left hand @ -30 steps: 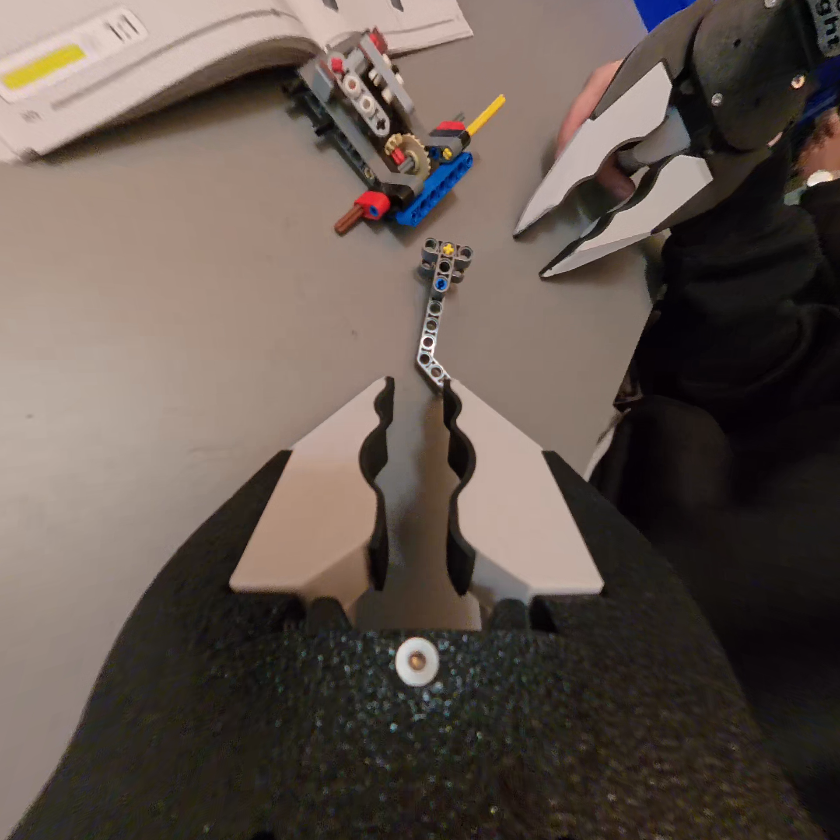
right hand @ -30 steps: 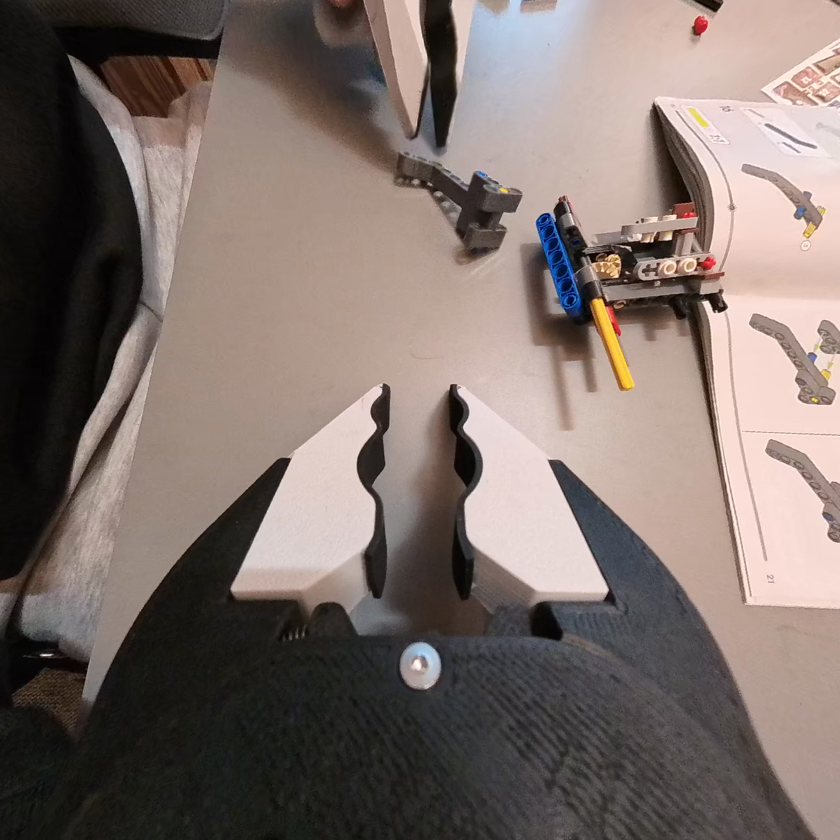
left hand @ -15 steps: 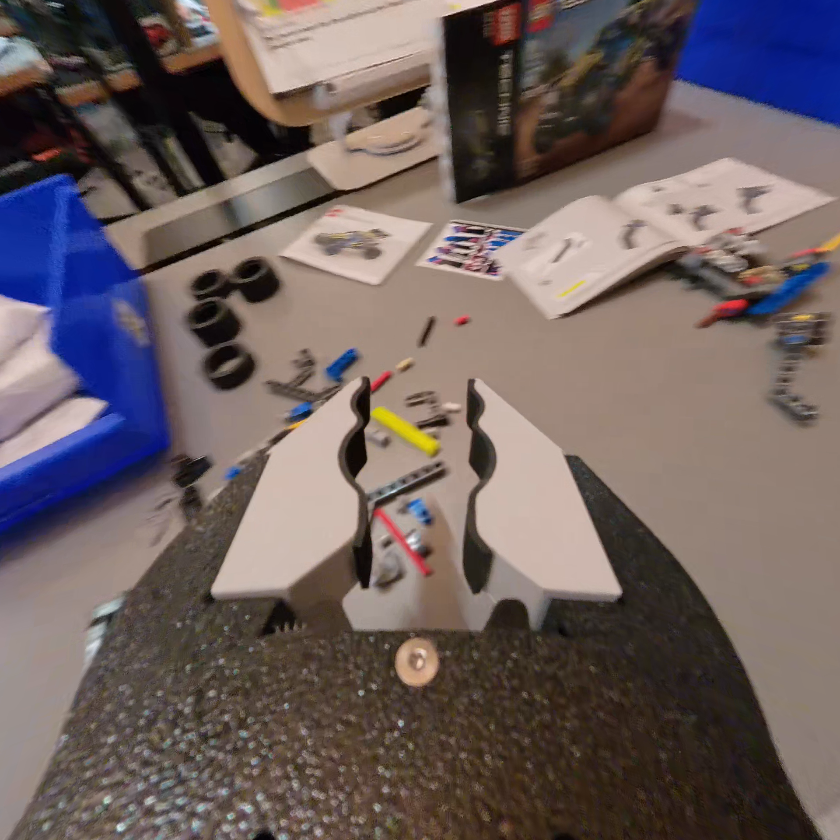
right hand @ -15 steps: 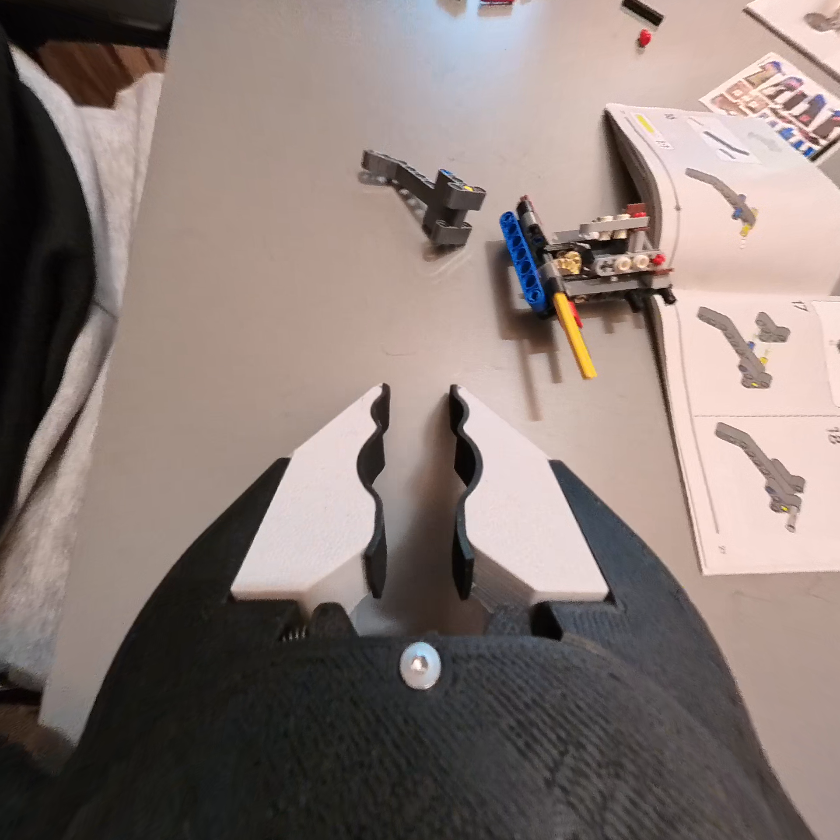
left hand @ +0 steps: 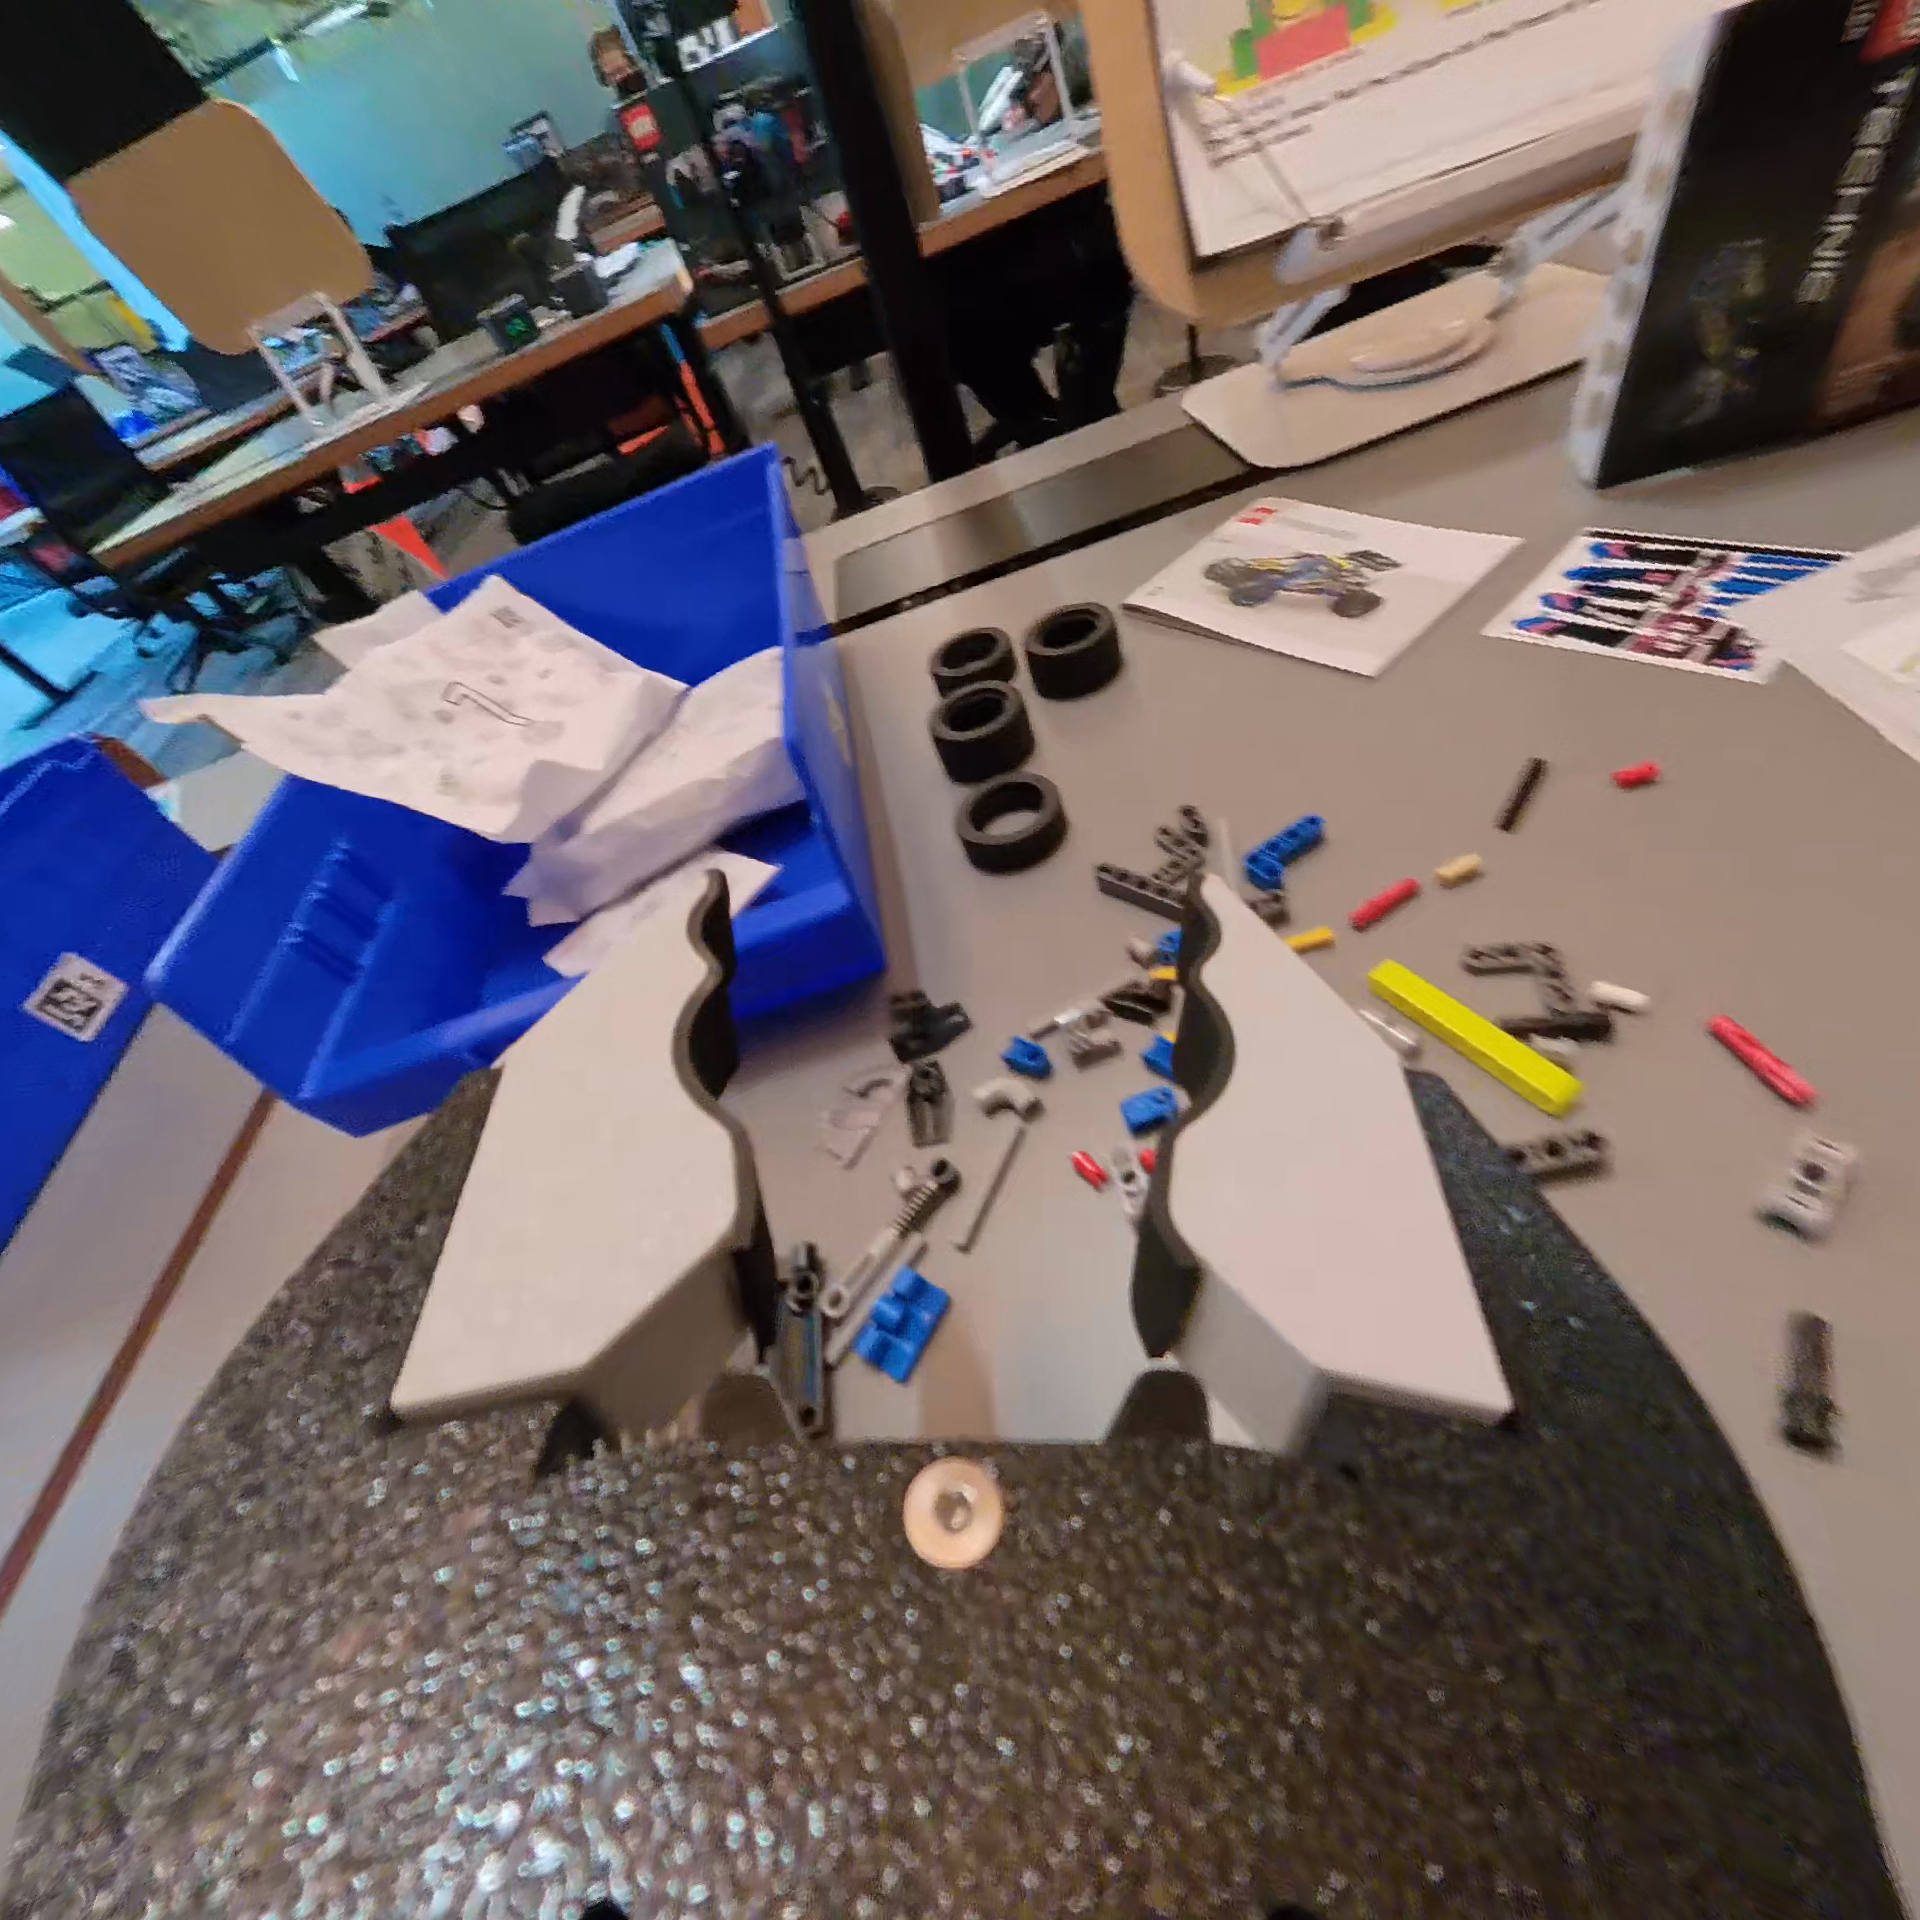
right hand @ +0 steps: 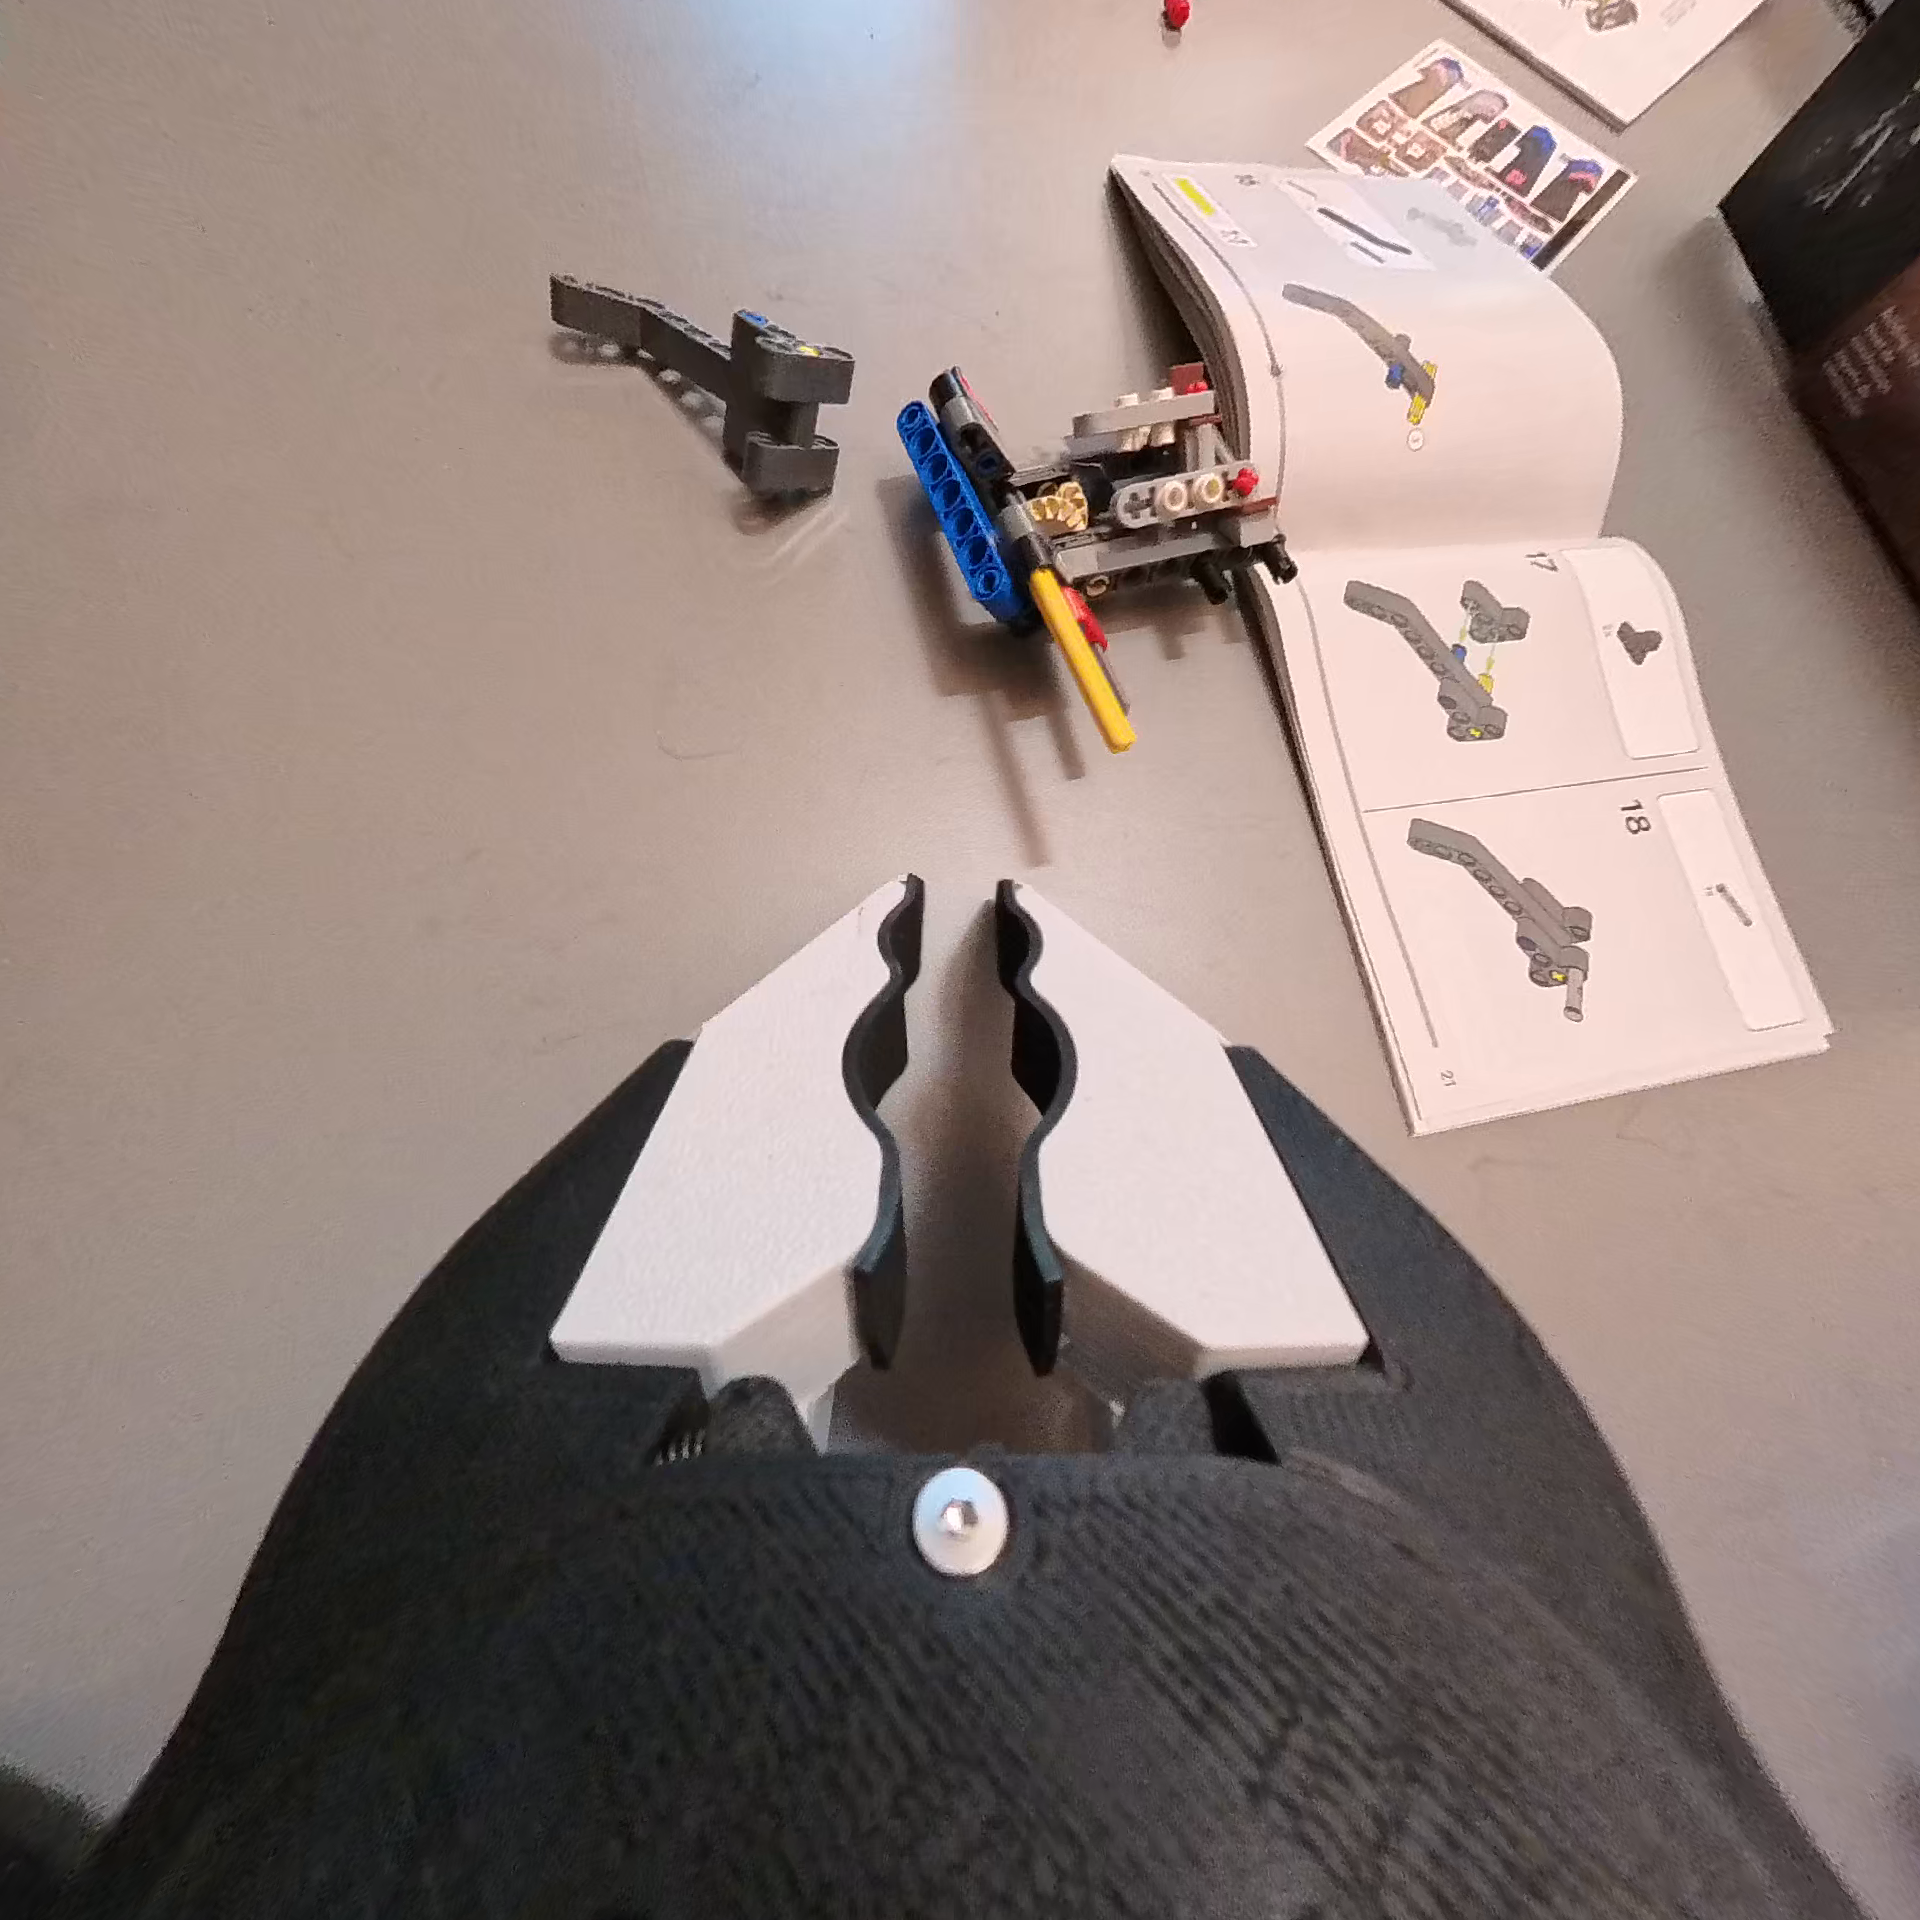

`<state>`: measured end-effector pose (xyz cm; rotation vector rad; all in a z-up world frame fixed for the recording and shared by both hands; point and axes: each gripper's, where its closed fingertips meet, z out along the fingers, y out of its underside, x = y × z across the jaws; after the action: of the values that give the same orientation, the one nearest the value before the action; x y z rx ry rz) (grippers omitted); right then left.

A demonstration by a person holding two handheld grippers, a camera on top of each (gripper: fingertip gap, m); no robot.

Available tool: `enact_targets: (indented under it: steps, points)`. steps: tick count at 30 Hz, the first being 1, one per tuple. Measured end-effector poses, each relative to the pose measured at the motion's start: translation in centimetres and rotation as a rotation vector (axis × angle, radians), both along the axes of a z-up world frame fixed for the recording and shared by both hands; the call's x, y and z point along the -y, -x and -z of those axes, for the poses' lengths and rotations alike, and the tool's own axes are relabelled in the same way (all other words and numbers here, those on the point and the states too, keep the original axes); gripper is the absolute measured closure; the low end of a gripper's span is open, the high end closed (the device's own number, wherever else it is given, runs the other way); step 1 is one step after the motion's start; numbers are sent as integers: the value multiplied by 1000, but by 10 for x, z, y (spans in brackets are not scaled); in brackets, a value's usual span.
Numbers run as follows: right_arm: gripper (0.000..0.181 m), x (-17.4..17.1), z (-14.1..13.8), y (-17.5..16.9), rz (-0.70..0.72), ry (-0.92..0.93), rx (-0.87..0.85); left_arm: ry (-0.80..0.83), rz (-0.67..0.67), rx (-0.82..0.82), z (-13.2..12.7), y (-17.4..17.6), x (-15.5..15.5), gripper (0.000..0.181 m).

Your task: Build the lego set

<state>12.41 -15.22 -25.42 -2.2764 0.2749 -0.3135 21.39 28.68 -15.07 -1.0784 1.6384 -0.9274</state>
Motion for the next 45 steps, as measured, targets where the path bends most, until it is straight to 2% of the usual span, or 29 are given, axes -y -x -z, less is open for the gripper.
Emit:
enact_targets:
  steps: [1, 5, 8, 10, 12, 17, 25, 28, 31, 33, 36, 38, 40, 42, 45]
  points:
    - [169, 0, 0, 0, 1, -3, -11, -6, -19, 9, -3, -6, -6, 97]
    - [169, 0, 0, 0, 2, -6, -23, 47, -84, 79, -21, -26, -22, 105]
    - [167, 0, 0, -2, 12, -6, -19, 128, -112, 97, -25, -35, -32, 116]
    - [165, 1, 0, -3, 18, -6, -13, 190, -74, 76, -20, -37, -29, 128]
    - [164, 1, 0, -3, 21, -4, -5, 229, -36, 10, -8, -38, -27, 126]
    - [162, 3, -1, -8, 56, -3, 4, 270, -97, -87, 5, -30, -53, 133]
    - [164, 0, 0, -12, 82, -4, -5, 360, 11, -110, 15, -24, -50, 141]
    - [162, 1, 0, -13, 89, -11, -28, 315, 145, -127, 14, -17, -32, 145]
    - [161, 1, 0, -13, 95, -15, -41, 215, 210, -222, 26, -6, -21, 145]
    - [160, 1, 0, -14, 98, -16, -42, 155, 185, -336, 41, 2, -24, 146]
    - [159, 1, 0, -14, 100, -16, -41, 95, 31, -437, 57, 6, -48, 147]
    - [159, 2, 0, -15, 103, -16, -41, 113, -56, -469, 64, 7, -63, 148]
    - [158, 2, 0, -15, 104, -16, -39, 167, -75, -497, 69, 9, -67, 148]
    - [158, 2, 0, -15, 104, -15, -35, 216, -17, -520, 69, 13, -58, 154]
    - [158, 2, 0, -15, 106, -14, -33, 216, 246, -578, 64, 31, -16, 162]
